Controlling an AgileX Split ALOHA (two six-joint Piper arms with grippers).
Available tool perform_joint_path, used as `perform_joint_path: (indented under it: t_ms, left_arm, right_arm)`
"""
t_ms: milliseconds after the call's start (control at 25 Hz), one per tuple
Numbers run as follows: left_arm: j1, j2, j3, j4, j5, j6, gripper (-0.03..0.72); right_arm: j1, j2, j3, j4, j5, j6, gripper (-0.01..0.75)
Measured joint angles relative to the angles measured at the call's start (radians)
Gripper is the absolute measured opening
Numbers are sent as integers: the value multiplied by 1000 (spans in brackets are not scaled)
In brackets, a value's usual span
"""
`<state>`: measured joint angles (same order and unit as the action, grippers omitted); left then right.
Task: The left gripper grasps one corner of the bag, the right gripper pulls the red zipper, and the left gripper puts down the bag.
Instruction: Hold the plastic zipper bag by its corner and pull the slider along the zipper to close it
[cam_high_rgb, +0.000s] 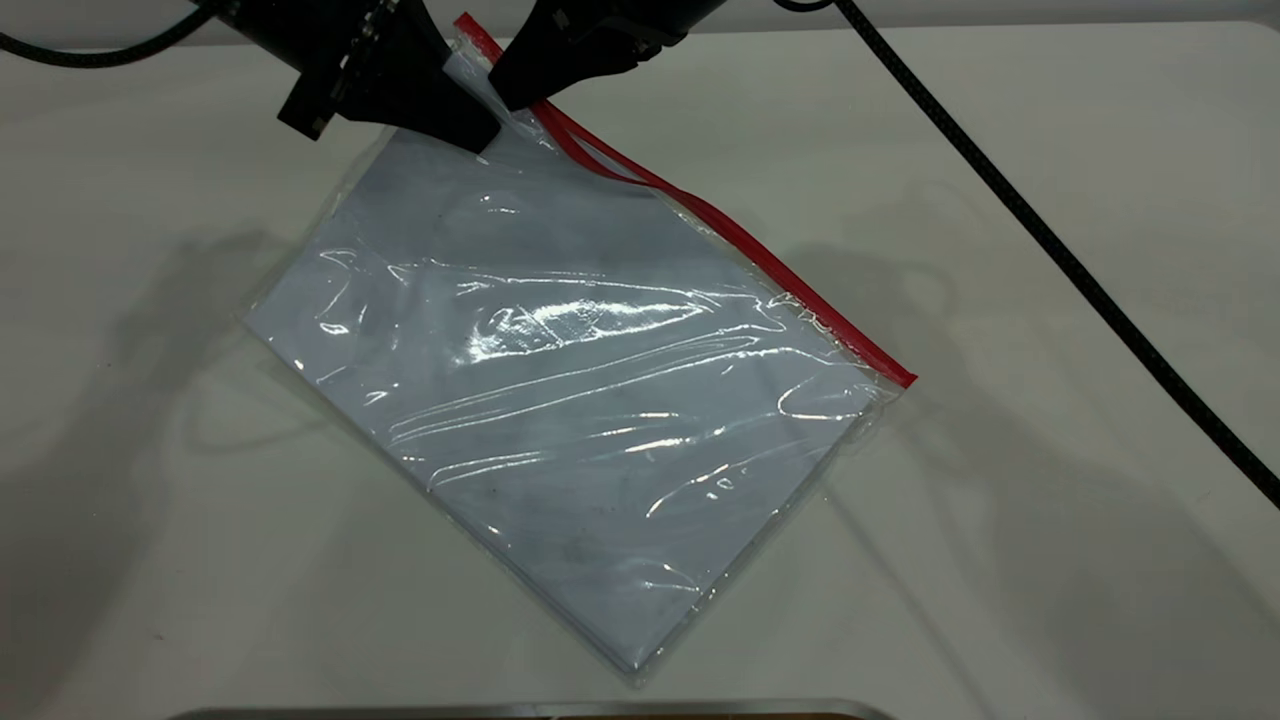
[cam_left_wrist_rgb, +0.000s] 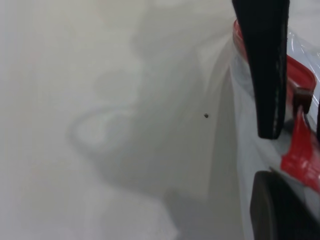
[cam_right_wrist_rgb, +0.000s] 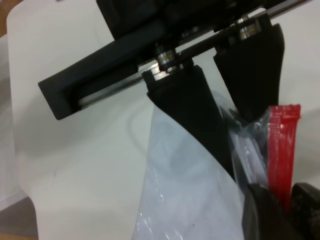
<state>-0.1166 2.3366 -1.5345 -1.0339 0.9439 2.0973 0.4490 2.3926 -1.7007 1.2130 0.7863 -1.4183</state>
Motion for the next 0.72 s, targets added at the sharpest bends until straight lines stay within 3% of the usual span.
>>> perform_joint_path:
  t_ms: [240,720]
  left_arm:
    - [-1,2,0,0,-4,-44,53]
    - [-10,9,1,-14,-18,-175,53]
  right_arm:
    - [-1,0,0,0,-4,0,37]
    - [-1,-2,-17,-143,15,86,33]
